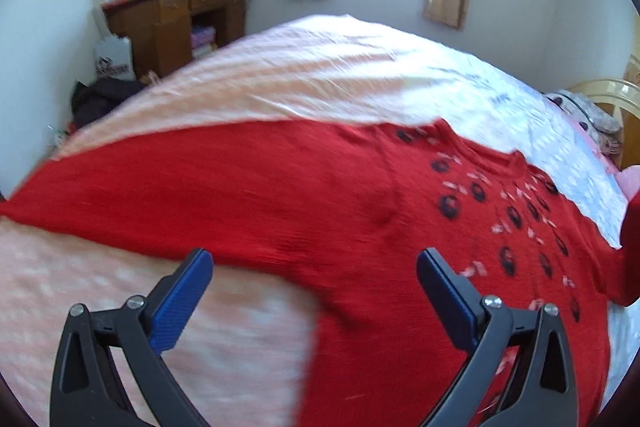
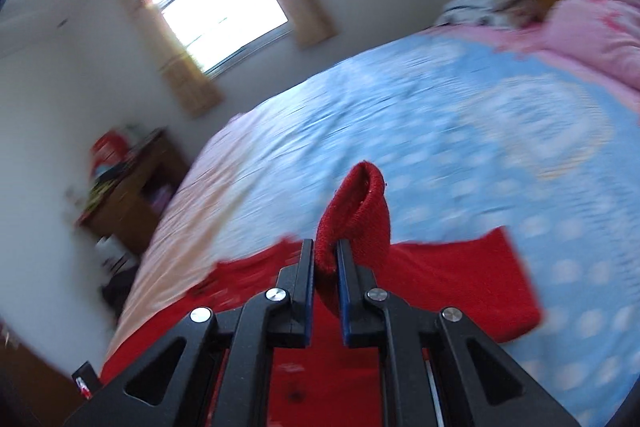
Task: Fold small clothes
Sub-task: 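Carry the sleeve with the right tool across the sweater body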
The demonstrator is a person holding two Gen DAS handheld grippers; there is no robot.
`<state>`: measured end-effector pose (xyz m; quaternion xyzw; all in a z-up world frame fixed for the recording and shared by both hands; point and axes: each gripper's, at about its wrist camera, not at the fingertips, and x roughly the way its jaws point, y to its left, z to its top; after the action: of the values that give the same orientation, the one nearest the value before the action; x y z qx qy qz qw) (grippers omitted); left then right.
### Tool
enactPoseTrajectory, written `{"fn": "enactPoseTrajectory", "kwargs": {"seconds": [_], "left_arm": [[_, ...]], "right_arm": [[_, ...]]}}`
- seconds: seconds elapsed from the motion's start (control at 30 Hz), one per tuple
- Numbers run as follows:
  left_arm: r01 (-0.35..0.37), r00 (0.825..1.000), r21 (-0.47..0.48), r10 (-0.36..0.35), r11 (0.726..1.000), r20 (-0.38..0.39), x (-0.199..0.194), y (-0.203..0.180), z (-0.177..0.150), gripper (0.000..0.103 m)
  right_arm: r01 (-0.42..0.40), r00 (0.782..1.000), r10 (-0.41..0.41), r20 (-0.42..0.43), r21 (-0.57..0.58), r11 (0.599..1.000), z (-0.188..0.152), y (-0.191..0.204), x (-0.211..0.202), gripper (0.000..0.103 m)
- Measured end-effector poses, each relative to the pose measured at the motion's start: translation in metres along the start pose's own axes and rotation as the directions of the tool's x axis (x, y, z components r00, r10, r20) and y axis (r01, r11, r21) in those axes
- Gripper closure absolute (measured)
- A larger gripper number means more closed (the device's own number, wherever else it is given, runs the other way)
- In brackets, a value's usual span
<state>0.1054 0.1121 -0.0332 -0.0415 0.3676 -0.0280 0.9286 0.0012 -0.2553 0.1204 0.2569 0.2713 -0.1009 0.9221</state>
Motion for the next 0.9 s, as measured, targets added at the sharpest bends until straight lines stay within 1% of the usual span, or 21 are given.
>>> {"fn": "enactPoseTrajectory", "kwargs": {"seconds": [0.1,0.17,0.27,0.3,0.37,0.47,0.53,0.63,0.73,0.8,0.87,0.9], "left_arm": [[-0.068,0.997,0.015,0.068,0.998,0.038,-0.007,0.025,0.002,0.000],[-0.135,0.989,0.017,0.134,0.991,0.065,-0.007,0.044,0.000,0.000],[-0.183,0.982,0.000,0.182,0.983,0.057,0.003,0.064,-0.003,0.000],[-0.180,0.983,-0.023,0.181,0.983,0.039,0.008,0.070,-0.004,0.000],[-0.125,0.992,-0.091,0.127,0.988,0.017,0.013,0.081,-0.005,0.000],[-0.099,0.995,-0.121,0.102,0.988,0.019,0.018,0.086,-0.005,0.000],[-0.081,0.997,-0.141,0.080,0.987,-0.013,0.028,0.089,-0.007,0.000],[-0.072,0.997,-0.148,0.074,0.986,0.010,0.027,0.089,-0.007,0.000],[-0.080,0.996,-0.140,0.083,0.987,0.016,0.028,0.087,-0.009,0.000],[-0.084,0.996,-0.134,0.087,0.987,0.023,0.025,0.087,-0.011,0.000],[-0.084,0.996,-0.133,0.088,0.988,0.026,0.025,0.088,-0.011,0.000],[-0.084,0.996,-0.132,0.089,0.988,0.027,0.025,0.088,-0.011,0.000]], "right_arm": [[-0.066,0.997,0.063,-0.055,-0.066,0.996,-0.023,0.056,0.036,0.094],[-0.121,0.988,0.113,-0.102,-0.083,0.989,-0.042,0.087,0.058,0.094],[-0.181,0.972,0.163,-0.168,-0.097,0.979,-0.071,0.127,0.091,0.094],[-0.197,0.966,0.176,-0.187,-0.098,0.975,-0.078,0.137,0.101,0.094],[-0.238,0.949,0.209,-0.235,-0.098,0.966,-0.097,0.158,0.122,0.094],[-0.261,0.936,0.214,-0.281,-0.144,0.954,-0.124,0.186,0.147,0.094],[-0.279,0.927,0.220,-0.304,-0.166,0.946,-0.139,0.196,0.157,0.094],[-0.311,0.908,0.237,-0.346,-0.176,0.934,-0.159,0.211,0.176,0.094],[-0.313,0.903,0.231,-0.362,-0.187,0.931,-0.173,0.220,0.187,0.094],[-0.330,0.893,0.240,-0.381,-0.193,0.924,-0.181,0.224,0.194,0.094],[-0.326,0.893,0.226,-0.389,-0.212,0.921,-0.187,0.228,0.198,0.094],[-0.323,0.891,0.220,-0.397,-0.215,0.922,-0.191,0.228,0.201,0.090]]}}
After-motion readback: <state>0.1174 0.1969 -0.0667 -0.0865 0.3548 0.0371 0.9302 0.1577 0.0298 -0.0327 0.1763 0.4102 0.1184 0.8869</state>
